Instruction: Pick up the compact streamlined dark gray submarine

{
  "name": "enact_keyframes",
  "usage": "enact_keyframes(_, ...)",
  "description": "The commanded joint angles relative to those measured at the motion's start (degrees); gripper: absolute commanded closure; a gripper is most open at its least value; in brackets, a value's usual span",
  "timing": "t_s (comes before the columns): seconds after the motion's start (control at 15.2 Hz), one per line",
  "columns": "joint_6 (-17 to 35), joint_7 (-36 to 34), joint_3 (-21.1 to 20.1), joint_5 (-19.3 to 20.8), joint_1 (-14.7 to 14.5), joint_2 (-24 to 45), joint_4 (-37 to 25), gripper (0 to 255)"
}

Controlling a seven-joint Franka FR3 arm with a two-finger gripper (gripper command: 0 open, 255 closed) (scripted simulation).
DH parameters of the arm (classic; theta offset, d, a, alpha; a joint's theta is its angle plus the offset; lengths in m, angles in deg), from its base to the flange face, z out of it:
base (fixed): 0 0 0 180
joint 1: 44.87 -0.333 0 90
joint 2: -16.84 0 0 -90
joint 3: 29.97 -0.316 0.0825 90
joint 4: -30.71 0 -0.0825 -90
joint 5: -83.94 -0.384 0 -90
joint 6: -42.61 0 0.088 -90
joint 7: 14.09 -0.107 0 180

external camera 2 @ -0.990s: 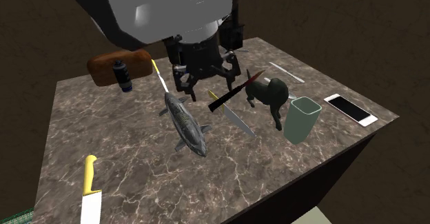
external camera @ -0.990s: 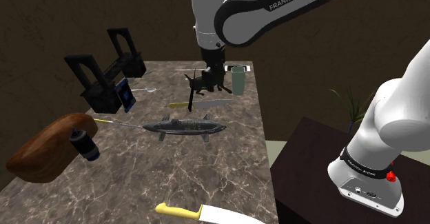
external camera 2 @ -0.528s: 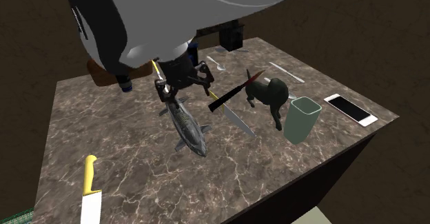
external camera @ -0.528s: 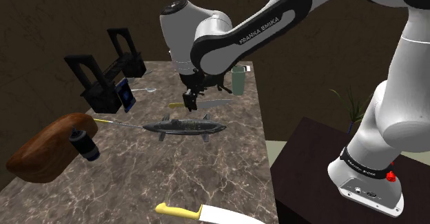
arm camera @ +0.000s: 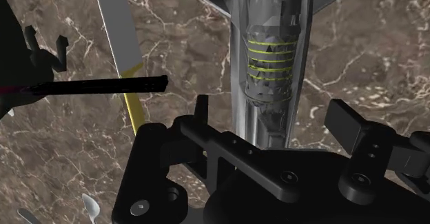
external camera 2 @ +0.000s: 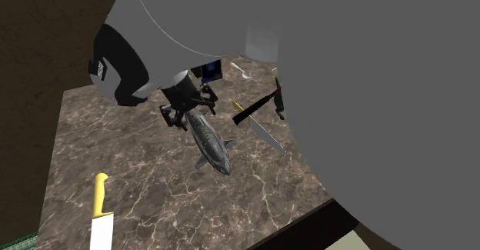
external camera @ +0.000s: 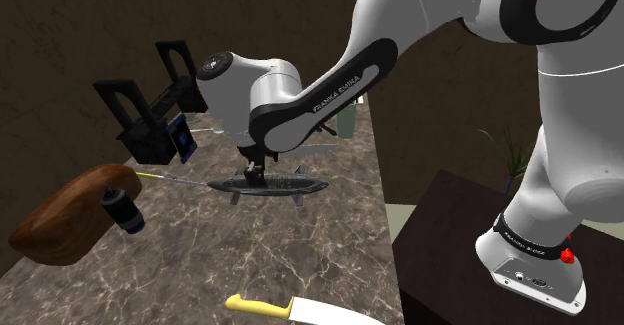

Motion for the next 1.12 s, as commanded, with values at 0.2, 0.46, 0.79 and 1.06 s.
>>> enact_keyframes(0.2,2.66,-1.43,0.61,1.58,-0.42,2.29,0.84,0)
enact_keyframes(0.46,3.47,-1.9,0.8,2.0,-0.51,2.92,1.14,0)
enact_keyframes(0.79,3.46,-1.88,0.81,2.01,-0.51,2.95,1.1,255)
enact_keyframes(1.06,3.46,-1.89,0.81,2.01,-0.51,2.95,1.09,255)
